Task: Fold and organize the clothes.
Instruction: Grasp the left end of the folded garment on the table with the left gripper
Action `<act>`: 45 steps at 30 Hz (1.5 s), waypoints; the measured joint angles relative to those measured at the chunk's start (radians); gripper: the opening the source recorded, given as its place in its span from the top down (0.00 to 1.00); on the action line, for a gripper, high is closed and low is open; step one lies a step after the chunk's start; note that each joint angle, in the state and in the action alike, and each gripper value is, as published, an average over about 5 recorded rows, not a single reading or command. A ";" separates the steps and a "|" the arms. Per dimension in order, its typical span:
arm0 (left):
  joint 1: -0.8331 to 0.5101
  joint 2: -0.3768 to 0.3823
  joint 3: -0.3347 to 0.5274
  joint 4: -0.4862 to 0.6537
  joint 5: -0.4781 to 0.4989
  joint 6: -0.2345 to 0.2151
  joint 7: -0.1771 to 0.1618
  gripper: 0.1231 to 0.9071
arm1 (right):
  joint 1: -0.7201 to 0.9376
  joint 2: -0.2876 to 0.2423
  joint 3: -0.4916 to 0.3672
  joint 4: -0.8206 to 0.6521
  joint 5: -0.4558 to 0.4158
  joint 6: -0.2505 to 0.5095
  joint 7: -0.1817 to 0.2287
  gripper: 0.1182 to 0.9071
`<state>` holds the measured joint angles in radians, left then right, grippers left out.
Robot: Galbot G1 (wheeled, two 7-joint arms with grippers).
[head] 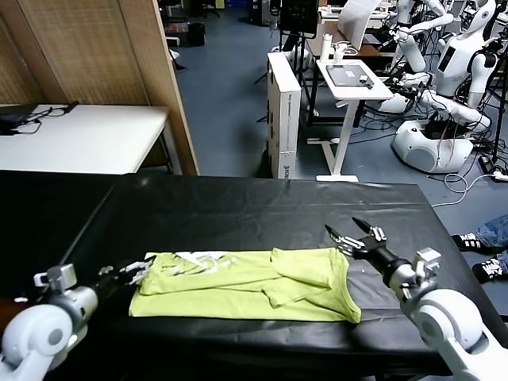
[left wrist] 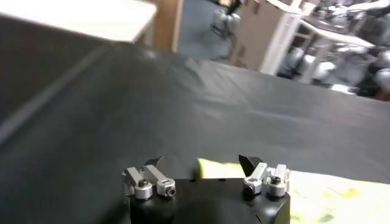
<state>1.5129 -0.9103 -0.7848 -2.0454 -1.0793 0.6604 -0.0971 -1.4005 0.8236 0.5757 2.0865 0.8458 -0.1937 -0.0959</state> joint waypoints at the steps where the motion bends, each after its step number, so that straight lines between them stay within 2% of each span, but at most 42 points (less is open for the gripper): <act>1: 0.015 -0.002 -0.012 -0.002 -0.013 0.006 0.010 0.00 | -0.012 0.000 0.008 0.002 0.000 0.004 -0.003 0.00; 7: 0.052 -0.012 -0.042 0.018 -0.024 0.020 0.076 0.00 | -0.045 -0.003 0.031 0.010 -0.002 0.015 -0.011 0.00; 12: 0.062 -0.021 -0.043 0.033 -0.016 0.024 0.102 0.00 | -0.056 -0.007 0.038 0.011 -0.003 0.016 -0.013 0.00; 25: 0.057 -0.045 -0.025 0.079 -0.001 0.009 0.127 0.00 | -0.068 -0.010 0.040 0.021 -0.007 0.014 -0.024 0.00; 37: 0.062 -0.068 -0.005 0.061 -0.027 0.028 0.150 0.01 | -0.069 -0.011 0.033 0.031 -0.021 0.015 -0.033 0.00; 43: 0.059 -0.071 -0.001 0.070 -0.040 0.033 0.149 0.10 | -0.065 -0.006 0.021 0.035 -0.037 0.017 -0.035 0.00; 45: 0.059 -0.071 -0.001 0.070 -0.043 0.034 0.147 0.18 | -0.063 -0.002 0.015 0.035 -0.042 0.018 -0.035 0.00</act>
<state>1.5723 -0.9815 -0.7862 -1.9756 -1.1219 0.6947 0.0500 -1.4633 0.8220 0.5910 2.1214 0.8036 -0.1759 -0.1311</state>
